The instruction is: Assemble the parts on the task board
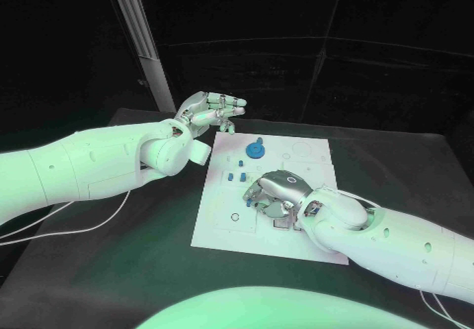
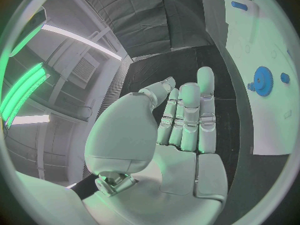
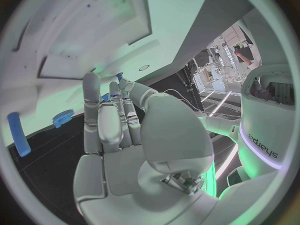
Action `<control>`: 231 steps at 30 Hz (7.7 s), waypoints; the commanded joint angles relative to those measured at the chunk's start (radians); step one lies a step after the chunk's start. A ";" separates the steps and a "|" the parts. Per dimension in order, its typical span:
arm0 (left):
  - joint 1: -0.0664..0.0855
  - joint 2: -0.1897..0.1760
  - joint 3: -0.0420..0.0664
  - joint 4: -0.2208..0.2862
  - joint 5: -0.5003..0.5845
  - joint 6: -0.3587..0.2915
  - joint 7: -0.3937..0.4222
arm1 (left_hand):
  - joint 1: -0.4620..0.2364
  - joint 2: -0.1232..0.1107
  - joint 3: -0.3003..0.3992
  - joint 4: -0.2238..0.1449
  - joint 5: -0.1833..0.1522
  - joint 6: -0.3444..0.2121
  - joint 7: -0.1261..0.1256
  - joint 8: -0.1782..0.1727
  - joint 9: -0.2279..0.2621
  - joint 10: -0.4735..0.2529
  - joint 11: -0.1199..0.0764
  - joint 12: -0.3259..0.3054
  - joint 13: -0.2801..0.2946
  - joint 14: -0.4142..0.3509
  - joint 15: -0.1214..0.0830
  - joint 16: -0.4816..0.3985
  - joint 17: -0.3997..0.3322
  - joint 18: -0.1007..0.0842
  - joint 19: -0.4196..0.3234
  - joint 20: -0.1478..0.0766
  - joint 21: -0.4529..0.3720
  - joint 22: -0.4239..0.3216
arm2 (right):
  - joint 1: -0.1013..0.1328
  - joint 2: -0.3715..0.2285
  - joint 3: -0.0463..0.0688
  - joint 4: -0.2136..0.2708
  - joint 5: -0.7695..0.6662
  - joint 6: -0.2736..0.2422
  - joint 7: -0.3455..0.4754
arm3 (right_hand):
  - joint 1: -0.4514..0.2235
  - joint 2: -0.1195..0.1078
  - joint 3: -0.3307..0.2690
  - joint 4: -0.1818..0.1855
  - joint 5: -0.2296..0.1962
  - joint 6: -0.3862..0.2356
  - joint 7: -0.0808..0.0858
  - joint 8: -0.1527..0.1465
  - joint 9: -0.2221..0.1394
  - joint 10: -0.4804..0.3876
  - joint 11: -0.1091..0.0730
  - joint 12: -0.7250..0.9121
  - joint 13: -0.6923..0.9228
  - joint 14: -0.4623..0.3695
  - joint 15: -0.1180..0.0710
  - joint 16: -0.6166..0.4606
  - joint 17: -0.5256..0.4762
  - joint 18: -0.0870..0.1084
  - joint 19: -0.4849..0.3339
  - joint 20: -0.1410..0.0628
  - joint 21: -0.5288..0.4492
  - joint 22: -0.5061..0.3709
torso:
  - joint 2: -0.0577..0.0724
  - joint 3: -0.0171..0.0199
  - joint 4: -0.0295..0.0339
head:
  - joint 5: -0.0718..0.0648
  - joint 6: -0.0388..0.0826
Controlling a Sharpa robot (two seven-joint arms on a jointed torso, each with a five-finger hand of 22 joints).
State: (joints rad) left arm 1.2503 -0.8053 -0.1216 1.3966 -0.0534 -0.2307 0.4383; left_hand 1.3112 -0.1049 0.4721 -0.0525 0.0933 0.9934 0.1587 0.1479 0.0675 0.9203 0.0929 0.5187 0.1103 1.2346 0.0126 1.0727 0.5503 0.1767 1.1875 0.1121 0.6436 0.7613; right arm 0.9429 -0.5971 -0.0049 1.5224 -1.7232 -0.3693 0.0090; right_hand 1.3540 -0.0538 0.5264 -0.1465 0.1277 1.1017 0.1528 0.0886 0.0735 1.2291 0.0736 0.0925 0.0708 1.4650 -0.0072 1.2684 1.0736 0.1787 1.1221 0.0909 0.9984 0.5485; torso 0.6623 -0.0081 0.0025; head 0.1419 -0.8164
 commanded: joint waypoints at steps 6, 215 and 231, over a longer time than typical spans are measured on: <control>0.002 0.000 0.000 0.001 0.002 0.010 0.001 | 0.001 0.000 -0.006 0.000 0.003 -0.006 0.003 0.000 -0.001 0.000 0.004 0.007 -0.001 -0.004 0.000 -0.003 -0.001 0.007 -0.007 0.001 -0.006 -0.001 | 0.001 0.006 0.000 0.001 -0.052 0.032 -0.024 | -0.006 0.006 0.005 0.002 0.001 0.004 0.003 -0.003 0.001 0.003 0.007 -0.007 -0.001 0.031 -0.002 0.005 -0.001 0.001 -0.004 0.000 0.004 -0.002 | 0.000 0.0005 -0.0005 | -0.001 -0.002; 0.001 0.029 0.000 -0.031 0.002 0.034 -0.026 | 0.003 0.004 -0.011 0.001 0.003 -0.012 0.007 -0.002 -0.001 0.000 0.007 0.011 -0.004 -0.008 0.002 -0.006 -0.012 0.006 -0.005 0.002 -0.014 -0.006 | 0.088 0.022 -0.029 0.125 -0.067 0.263 -0.088 | 0.012 -0.003 -0.063 0.080 -0.024 -0.025 0.005 -0.011 -0.002 -0.044 0.011 0.035 -0.006 0.016 0.005 0.013 -0.069 0.006 -0.030 0.009 -0.006 -0.047 | 0.001 0.0009 0.0010 | -0.020 0.013; 0.001 0.028 0.000 -0.030 0.002 0.034 -0.026 | 0.002 0.005 -0.012 0.002 0.003 -0.012 0.007 -0.001 -0.001 0.000 0.007 0.011 -0.005 -0.008 0.002 -0.006 -0.013 0.006 -0.005 0.003 -0.015 -0.007 | 0.088 0.037 -0.033 0.120 -0.063 0.201 -0.060 | -0.043 -0.066 -0.134 0.098 -0.030 -0.153 0.027 -0.026 -0.009 -0.199 0.046 -0.021 -0.007 -0.003 0.037 -0.024 -0.137 0.006 -0.053 0.031 -0.029 -0.061 | 0.002 0.0010 0.0010 | -0.019 0.013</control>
State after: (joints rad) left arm 1.2502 -0.7773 -0.1220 1.3656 -0.0528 -0.2093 0.4085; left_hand 1.3112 -0.1049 0.4666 -0.0526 0.0933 0.9862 0.1660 0.1479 0.0671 0.9203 0.0929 0.5228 0.1071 1.2311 0.0162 1.0727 0.5383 0.1766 1.1875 0.1121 0.6319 0.7552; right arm 1.0293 -0.5607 -0.0381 1.6423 -1.7896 -0.1332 -0.0727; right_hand 1.3102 -0.1125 0.3995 -0.0485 0.0990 0.9555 0.1795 0.0630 0.0636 1.0377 0.1194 0.0694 0.0624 1.4614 0.0217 1.2493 0.9397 0.1866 1.0738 0.1179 0.9724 0.4890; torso 0.6634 -0.0071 0.0035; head 0.1232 -0.8034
